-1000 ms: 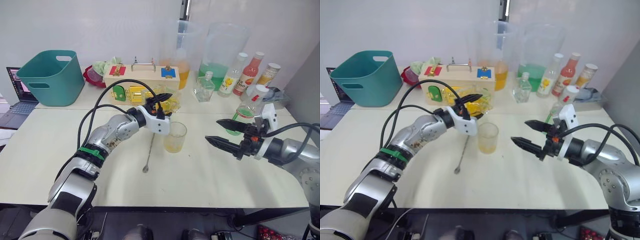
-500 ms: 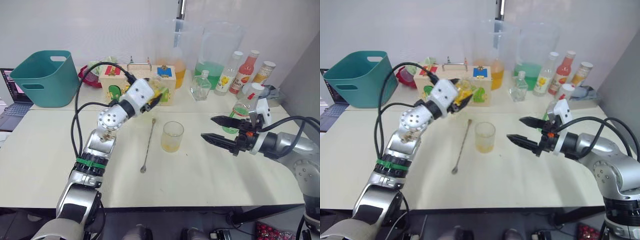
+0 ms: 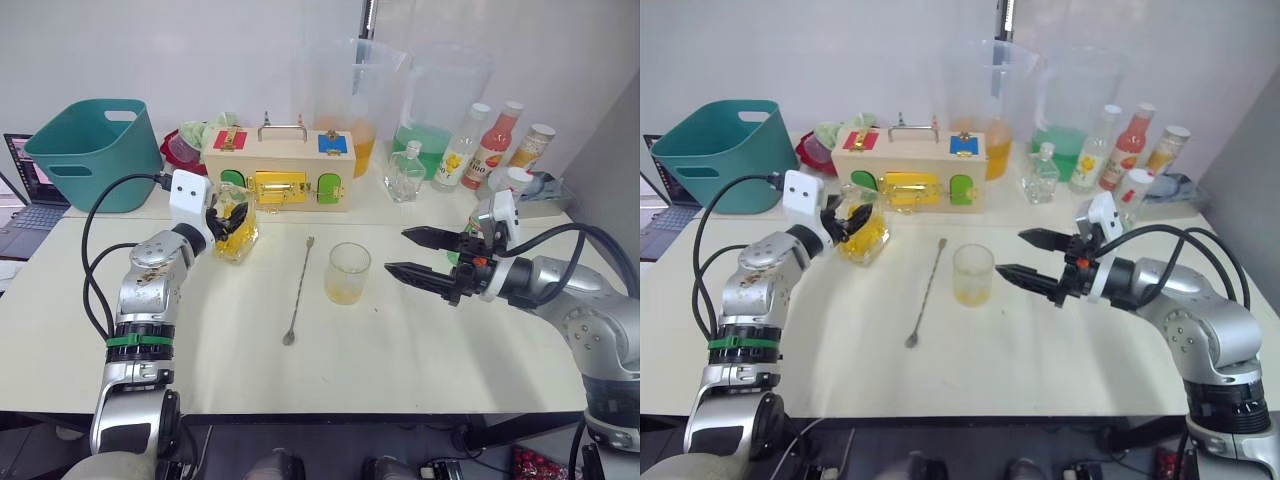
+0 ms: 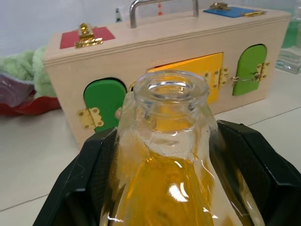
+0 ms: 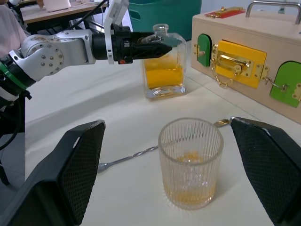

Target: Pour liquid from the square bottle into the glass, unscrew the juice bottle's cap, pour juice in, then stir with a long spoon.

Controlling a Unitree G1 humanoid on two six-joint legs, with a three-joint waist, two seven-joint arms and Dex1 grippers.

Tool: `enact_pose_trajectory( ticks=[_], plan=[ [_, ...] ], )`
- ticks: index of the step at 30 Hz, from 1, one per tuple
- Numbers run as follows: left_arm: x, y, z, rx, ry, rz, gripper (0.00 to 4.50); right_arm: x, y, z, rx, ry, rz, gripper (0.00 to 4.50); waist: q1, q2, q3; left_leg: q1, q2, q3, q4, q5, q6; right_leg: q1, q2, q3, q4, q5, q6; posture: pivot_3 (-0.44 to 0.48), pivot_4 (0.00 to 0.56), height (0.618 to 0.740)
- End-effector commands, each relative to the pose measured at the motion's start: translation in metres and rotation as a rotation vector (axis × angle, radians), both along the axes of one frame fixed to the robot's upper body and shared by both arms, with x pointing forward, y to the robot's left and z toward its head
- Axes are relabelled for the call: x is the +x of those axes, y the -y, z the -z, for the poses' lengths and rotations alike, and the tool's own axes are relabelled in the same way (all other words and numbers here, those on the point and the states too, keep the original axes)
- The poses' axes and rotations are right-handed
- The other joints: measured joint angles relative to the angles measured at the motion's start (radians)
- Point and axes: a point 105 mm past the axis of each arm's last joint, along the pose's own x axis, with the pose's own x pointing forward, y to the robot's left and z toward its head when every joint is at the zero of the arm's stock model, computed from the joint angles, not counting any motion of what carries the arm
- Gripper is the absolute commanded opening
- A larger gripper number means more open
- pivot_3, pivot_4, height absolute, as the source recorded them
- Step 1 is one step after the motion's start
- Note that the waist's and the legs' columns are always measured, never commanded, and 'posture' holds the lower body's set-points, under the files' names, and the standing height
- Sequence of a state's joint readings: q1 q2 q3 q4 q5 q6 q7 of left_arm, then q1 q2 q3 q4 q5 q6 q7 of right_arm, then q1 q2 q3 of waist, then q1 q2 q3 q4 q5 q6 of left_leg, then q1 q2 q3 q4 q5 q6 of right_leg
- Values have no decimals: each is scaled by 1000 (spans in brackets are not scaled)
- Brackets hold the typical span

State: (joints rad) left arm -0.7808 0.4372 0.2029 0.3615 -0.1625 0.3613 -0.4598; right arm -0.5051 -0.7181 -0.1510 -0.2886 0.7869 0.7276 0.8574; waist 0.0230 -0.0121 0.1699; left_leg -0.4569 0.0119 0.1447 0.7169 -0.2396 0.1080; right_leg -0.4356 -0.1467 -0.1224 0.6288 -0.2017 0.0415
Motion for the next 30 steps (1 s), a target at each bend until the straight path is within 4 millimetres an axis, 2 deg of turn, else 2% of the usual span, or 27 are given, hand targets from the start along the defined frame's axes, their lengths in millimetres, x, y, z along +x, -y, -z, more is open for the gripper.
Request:
enact_pose_trajectory(
  ticks=[1,8,16,18,20,25,30],
  plan=[
    [0,-2,-47,-40,169,-1,2782,-3,-1,-9,2,43,-1,4500,0,0,0,0,0,0,0,0,0,0,0,0,0,0,0,0,150,733],
    [10,-11,-30,-92,140,-47,2782,-5,1,-9,0,41,4,4500,-6,0,0,0,0,0,0,0,0,0,0,0,1,0,0,0,150,733],
    [7,-18,-18,-112,126,-59,2782,-2,3,-10,-3,42,10,4500,-9,0,0,1,0,0,0,0,-1,0,0,0,1,0,0,0,150,733],
    [7,-19,-17,-116,123,-58,3794,-1,3,-10,-3,42,11,4500,-10,0,0,1,0,0,0,0,-1,0,0,0,1,0,0,0,150,733],
    [6,-19,-17,-117,123,-57,4365,-1,3,-10,-3,42,11,4500,-10,0,0,1,0,0,0,0,-1,0,0,0,1,0,0,0,150,733],
    [0,-19,-45,-127,210,-45,4440,1,3,-10,-5,42,4,4500,-10,0,0,1,0,0,0,0,-1,0,0,0,1,0,0,0,150,733],
    [-14,-10,-87,-109,345,-2,4440,4,6,-12,-14,49,2,4500,-9,0,0,1,0,0,0,0,-1,0,0,0,1,0,0,0,150,733]
  ],
)
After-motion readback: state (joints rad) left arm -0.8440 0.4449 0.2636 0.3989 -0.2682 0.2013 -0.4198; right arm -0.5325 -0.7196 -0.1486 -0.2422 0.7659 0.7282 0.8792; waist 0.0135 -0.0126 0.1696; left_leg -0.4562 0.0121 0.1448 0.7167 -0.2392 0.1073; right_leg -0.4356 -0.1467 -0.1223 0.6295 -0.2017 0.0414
